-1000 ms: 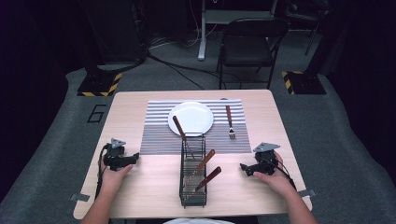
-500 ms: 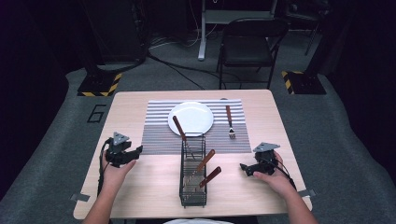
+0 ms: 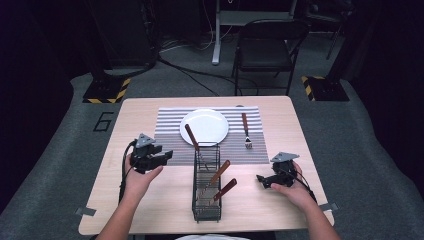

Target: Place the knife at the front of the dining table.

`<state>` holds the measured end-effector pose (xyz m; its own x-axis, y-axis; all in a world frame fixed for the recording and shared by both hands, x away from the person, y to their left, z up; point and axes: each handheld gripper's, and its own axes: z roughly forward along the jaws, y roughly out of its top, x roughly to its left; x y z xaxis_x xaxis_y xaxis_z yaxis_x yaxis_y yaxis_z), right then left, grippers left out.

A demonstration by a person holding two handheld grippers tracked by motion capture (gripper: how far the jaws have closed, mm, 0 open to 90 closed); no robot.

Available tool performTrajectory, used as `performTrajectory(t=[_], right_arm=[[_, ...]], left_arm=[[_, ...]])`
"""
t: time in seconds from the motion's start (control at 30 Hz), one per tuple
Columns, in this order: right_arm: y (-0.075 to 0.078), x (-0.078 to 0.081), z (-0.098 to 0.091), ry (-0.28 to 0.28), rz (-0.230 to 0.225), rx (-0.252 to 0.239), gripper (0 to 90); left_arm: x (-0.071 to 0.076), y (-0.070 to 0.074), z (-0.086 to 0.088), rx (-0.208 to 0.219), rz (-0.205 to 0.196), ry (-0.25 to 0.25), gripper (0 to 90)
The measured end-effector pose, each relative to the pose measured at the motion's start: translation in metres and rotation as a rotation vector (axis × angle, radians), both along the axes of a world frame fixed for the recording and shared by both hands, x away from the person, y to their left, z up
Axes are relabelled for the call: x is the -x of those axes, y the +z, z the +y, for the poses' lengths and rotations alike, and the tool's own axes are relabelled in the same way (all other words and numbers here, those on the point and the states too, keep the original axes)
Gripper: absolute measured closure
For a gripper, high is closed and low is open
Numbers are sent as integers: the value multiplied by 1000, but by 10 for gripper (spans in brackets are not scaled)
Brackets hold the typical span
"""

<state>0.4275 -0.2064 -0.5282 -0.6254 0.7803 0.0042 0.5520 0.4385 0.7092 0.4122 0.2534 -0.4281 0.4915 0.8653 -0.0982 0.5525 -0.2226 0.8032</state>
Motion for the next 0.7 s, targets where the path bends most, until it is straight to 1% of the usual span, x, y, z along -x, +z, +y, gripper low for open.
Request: performTrajectory(t=[0.07,0.13,0.17,0.2,0.3,0.33,0.43,0.5,0.57,0.63,0.67,0.7], right_arm=[[0,0,0,0,0,1,0],[0,0,0,2,-2,2,0],[0,0,0,2,-2,2,0],[0,0,0,3,-2,2,0],[0,0,0,3,-1,2,0],[0,0,0,0,1,1,0],[0,0,0,-1,2,0,0],[0,0,0,-1,2,0,0],[0,0,0,-1,2,0,0],[0,0,1,-4,2,0,0],[0,0,1,-5,3,0,0],[0,0,1,-4,3,0,0]], left_arm=[[-2,2,-6,-2,-4,-10,485],[-5,5,-12,11,-1,-23,485],[-5,5,-12,11,-1,-23,485],[-7,7,-16,13,-1,-32,485],[-8,9,-20,20,-2,-38,485],[-9,11,-22,16,-2,-50,485],[-9,12,-24,24,0,-51,485],[-9,17,-28,26,-8,-65,485],[-8,20,-30,33,-16,-57,482],[-8,22,-30,33,-17,-66,473],[-8,27,-33,46,-20,-71,471],[-8,27,-33,46,-20,-71,469]])
